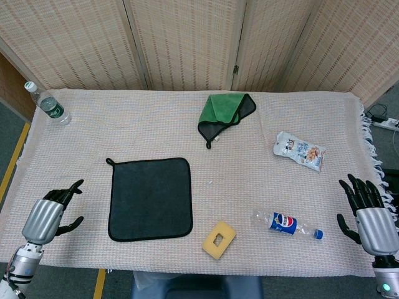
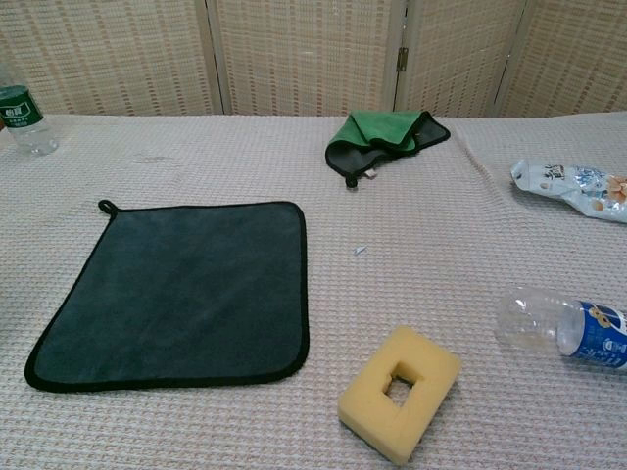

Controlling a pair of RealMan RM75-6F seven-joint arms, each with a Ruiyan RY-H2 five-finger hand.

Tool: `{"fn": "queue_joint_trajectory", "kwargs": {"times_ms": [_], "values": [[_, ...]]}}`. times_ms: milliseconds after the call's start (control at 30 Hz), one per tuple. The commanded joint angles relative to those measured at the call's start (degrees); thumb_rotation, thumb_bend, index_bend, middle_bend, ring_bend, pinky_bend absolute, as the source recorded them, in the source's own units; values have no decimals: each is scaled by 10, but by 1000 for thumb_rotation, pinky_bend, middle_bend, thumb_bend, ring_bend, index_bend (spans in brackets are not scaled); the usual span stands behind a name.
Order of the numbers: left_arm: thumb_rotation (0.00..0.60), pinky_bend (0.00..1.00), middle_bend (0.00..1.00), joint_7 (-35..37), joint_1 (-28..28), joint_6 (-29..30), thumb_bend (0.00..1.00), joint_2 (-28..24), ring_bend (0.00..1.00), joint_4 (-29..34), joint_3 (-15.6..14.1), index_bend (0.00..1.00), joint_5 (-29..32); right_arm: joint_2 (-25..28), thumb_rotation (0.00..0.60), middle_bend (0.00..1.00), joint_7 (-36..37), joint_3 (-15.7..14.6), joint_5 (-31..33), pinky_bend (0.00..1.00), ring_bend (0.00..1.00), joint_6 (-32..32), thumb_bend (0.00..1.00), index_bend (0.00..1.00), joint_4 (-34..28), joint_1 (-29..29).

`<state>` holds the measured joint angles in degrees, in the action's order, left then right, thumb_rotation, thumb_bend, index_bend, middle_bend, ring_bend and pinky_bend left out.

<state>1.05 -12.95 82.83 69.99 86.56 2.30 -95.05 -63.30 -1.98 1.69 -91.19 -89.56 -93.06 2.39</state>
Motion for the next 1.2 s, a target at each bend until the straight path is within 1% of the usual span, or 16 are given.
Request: {"fn": "queue_joint_trajectory", "kwargs": {"times_ms": [33, 67, 133, 233, 267, 333, 367, 433, 567, 767, 833, 933, 1200], "values": [[600, 1000, 996, 23, -55, -87, 275, 1, 1000, 44, 36, 265, 51, -5, 600, 0, 2, 3, 0, 0, 0, -1, 489, 0, 6, 0], [600, 1000, 1000, 24, -65, -107, 275, 2, 1000, 52, 45, 304, 70, -5, 600, 0, 3, 3, 1, 0, 0, 2, 489, 0, 7, 1], [600, 1000, 1000, 26, -88, -139, 274, 10, 1000, 56, 66, 335, 104, -5, 600, 0, 5, 3, 2, 0, 0, 7, 490, 0, 9, 3], [600, 1000, 1000, 37, -115, -154, 274, 45, 1000, 24, 95, 341, 136, -2, 600, 0, 12, 5, 5, 0, 0, 5, 490, 0, 8, 2], [600, 1000, 1000, 48, -123, -166, 290, 52, 1000, 16, 101, 343, 147, -2, 600, 0, 13, 7, 7, 0, 0, 3, 489, 0, 8, 2], [600, 1000, 1000, 67, -143, -198, 356, 64, 1000, -1, 115, 355, 176, -3, 600, 0, 17, 9, 11, 0, 0, 5, 489, 0, 11, 3], [600, 1000, 1000, 66, -151, -210, 397, 70, 1000, -12, 120, 367, 189, -3, 600, 0, 19, 10, 14, 0, 0, 8, 490, 0, 13, 4], [600, 1000, 1000, 53, -170, -231, 442, 91, 1000, -40, 133, 387, 221, -3, 600, 0, 23, 12, 24, 0, 0, 23, 489, 0, 17, 9], [600, 1000, 1000, 33, -207, -290, 463, 119, 1000, -82, 147, 396, 280, -2, 600, 0, 32, 15, 43, 0, 0, 50, 490, 0, 22, 18], [600, 1000, 1000, 8, -262, -365, 472, 167, 1000, -168, 164, 407, 358, -1, 600, 0, 40, 20, 62, 0, 0, 62, 490, 0, 29, 20], [600, 1000, 1000, 16, -277, -389, 480, 181, 1000, -197, 168, 403, 370, 0, 600, 0, 43, 22, 67, 0, 0, 66, 489, 0, 31, 21], [600, 1000, 1000, 47, -294, -431, 483, 194, 1000, -232, 170, 385, 372, 3, 600, 0, 51, 22, 73, 0, 0, 73, 490, 0, 32, 22], [600, 1000, 1000, 91, -330, -476, 483, 250, 1000, -339, 160, 388, 348, 5, 600, 0, 59, 22, 86, 0, 0, 83, 489, 0, 37, 21]]}}
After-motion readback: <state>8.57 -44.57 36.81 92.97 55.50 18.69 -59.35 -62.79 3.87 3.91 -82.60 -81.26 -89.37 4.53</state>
